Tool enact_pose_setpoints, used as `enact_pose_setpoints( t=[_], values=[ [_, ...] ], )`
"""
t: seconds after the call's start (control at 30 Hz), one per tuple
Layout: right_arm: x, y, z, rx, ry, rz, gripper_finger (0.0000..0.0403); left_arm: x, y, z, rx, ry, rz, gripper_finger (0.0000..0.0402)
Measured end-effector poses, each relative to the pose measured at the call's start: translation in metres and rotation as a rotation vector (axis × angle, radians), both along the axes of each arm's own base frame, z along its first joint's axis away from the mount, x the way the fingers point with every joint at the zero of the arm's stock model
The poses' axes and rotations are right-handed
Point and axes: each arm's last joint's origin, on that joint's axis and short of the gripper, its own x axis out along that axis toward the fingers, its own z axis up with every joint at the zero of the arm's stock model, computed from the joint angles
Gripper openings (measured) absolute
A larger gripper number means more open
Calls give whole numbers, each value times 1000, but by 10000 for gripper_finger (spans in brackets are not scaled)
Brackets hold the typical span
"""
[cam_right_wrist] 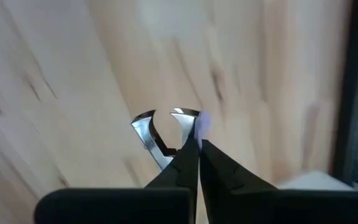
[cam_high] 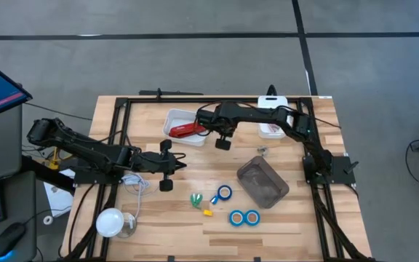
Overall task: Pick and place Stapler, Stapler remover, tape
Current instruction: Put the purple staple remover into the right white bin
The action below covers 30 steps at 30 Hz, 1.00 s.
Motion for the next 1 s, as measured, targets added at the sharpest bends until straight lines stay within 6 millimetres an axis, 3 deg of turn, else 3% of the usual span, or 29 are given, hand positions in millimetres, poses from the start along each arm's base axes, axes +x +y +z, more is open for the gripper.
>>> enact_pose_setpoints(
  t=[0.2,0.37,0.53,0.73,1.0],
  values=[
    [-22,-10,40,-94,-54,-57,0,0,0,0,-6,-1,4,2],
    [-56,-20,85,-169,-137,-154,0,0,0,0,-6,-1,4,2],
    [-93,-27,111,-190,-192,-250,0,0,0,0,-6,-1,4,2],
    [-133,-37,101,-191,-177,-372,0,0,0,0,-6,-1,4,2],
    [-163,-48,47,-134,-127,-460,0,0,0,0,-6,-1,4,2]
  ],
)
